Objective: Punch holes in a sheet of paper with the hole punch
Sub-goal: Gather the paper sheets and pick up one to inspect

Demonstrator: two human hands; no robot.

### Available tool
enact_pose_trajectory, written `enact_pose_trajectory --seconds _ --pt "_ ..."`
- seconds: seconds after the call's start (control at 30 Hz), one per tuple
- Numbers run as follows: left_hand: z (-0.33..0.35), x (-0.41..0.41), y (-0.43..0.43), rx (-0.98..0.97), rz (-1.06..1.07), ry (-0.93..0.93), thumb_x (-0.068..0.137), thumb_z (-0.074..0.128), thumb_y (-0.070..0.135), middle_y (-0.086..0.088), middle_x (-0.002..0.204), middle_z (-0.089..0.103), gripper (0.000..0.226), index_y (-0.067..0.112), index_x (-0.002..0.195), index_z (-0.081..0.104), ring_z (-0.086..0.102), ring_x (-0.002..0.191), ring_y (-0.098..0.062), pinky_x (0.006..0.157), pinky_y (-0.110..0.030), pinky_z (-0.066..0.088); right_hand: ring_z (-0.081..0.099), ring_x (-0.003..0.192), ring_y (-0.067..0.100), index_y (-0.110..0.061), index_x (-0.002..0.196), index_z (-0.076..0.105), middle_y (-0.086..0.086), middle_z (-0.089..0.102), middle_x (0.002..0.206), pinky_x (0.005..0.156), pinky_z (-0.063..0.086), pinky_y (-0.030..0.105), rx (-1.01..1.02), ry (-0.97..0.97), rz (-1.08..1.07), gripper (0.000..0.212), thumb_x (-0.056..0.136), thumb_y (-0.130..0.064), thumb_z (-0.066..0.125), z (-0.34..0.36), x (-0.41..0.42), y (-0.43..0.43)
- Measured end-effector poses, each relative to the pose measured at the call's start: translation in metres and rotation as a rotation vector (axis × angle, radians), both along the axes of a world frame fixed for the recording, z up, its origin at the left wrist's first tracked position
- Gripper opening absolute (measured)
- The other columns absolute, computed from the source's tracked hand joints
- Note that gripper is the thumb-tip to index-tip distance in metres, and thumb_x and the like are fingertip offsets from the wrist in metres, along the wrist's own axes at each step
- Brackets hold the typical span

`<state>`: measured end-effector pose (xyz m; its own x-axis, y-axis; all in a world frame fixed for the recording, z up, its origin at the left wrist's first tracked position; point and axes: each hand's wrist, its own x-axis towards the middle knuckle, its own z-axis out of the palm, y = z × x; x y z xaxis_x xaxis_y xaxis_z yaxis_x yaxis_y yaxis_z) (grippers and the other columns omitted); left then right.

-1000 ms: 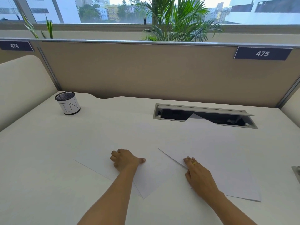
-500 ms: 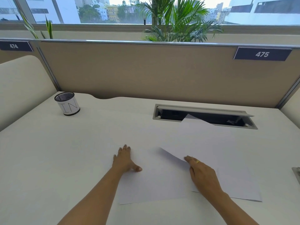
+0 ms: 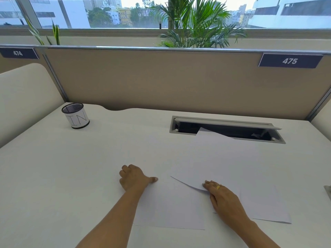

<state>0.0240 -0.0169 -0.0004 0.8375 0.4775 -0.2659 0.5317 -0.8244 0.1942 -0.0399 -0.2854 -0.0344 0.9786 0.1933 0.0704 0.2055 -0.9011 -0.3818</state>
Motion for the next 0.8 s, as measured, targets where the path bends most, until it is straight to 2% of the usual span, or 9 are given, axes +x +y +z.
enact_pose_trajectory --seconds 0.13,0.3,0.4,0.5,0.63,0.7,0.77,0.8 --pt "0.006 0.006 -0.002 -0.113 0.075 0.038 0.057 0.08 0.056 -0.015 0.132 0.038 0.104 -0.002 0.129 0.031 0.038 0.125 -0.028 0.095 -0.034 0.043 0.036 0.136 0.004 -0.026 0.133 0.049 -0.011 0.044 0.144 0.108 0.028 0.017 -0.002 -0.007 -0.002 0.041 0.096 -0.012 0.038 -0.001 0.001 -0.001" --pt "0.007 0.009 -0.005 -0.246 0.123 0.048 0.057 0.086 0.042 -0.016 0.129 0.048 0.094 -0.001 0.125 0.036 0.048 0.122 -0.03 0.096 -0.037 0.043 0.034 0.136 0.003 -0.027 0.134 0.048 -0.012 0.042 0.144 0.109 0.027 0.016 0.001 -0.005 0.003 0.042 0.096 -0.012 0.038 -0.002 0.002 -0.001" --pt "0.007 0.009 -0.006 -0.229 0.082 0.059 0.061 0.084 0.042 -0.013 0.124 0.054 0.077 0.004 0.118 0.049 0.052 0.117 -0.029 0.094 -0.036 0.046 0.033 0.136 0.001 -0.028 0.134 0.047 -0.014 0.041 0.145 0.108 0.026 0.015 0.0 -0.003 0.003 0.043 0.096 -0.013 0.037 -0.003 0.002 -0.002" --pt "0.007 0.006 -0.008 -0.17 0.06 0.048 0.065 0.079 0.047 -0.01 0.126 0.047 0.071 0.009 0.117 0.051 0.044 0.121 -0.027 0.095 -0.037 0.04 0.034 0.136 0.002 -0.029 0.134 0.048 -0.015 0.042 0.144 0.107 0.027 0.015 -0.003 -0.005 -0.001 0.042 0.096 -0.013 0.037 -0.003 0.002 -0.002" --pt "0.006 -0.003 -0.005 -0.114 0.108 -0.096 0.065 0.072 0.06 -0.012 0.135 0.038 0.09 0.007 0.131 0.038 0.035 0.129 -0.028 0.1 -0.042 0.034 0.035 0.135 0.003 -0.028 0.133 0.05 -0.013 0.043 0.144 0.107 0.028 0.016 0.003 -0.006 -0.002 0.042 0.096 -0.012 0.039 -0.003 0.003 -0.002" --pt "0.006 -0.007 0.001 -0.133 0.2 -0.135 0.065 0.07 0.062 -0.018 0.152 0.019 0.109 0.006 0.144 0.018 0.014 0.142 -0.033 0.111 -0.05 0.02 0.036 0.135 0.004 -0.027 0.132 0.051 -0.012 0.044 0.143 0.107 0.029 0.017 0.012 -0.011 -0.006 0.041 0.095 -0.011 0.04 -0.003 0.002 -0.001" --pt "0.007 -0.009 0.008 -0.177 0.292 -0.081 0.064 0.071 0.063 -0.023 0.156 -0.003 0.126 0.006 0.147 -0.004 -0.005 0.145 -0.036 0.114 -0.055 0.001 0.037 0.135 0.004 -0.026 0.132 0.051 -0.011 0.045 0.143 0.107 0.029 0.017 0.02 -0.017 -0.007 0.041 0.095 -0.011 0.04 -0.004 0.002 -0.002" --pt "0.006 -0.011 0.012 -0.196 0.324 -0.049 0.062 0.072 0.063 -0.024 0.155 -0.007 0.131 0.006 0.147 -0.01 -0.009 0.144 -0.038 0.114 -0.055 -0.004 0.036 0.135 0.004 -0.027 0.132 0.05 -0.012 0.044 0.143 0.108 0.028 0.017 0.014 -0.018 -0.003 0.041 0.095 -0.011 0.04 -0.003 0.001 -0.002"
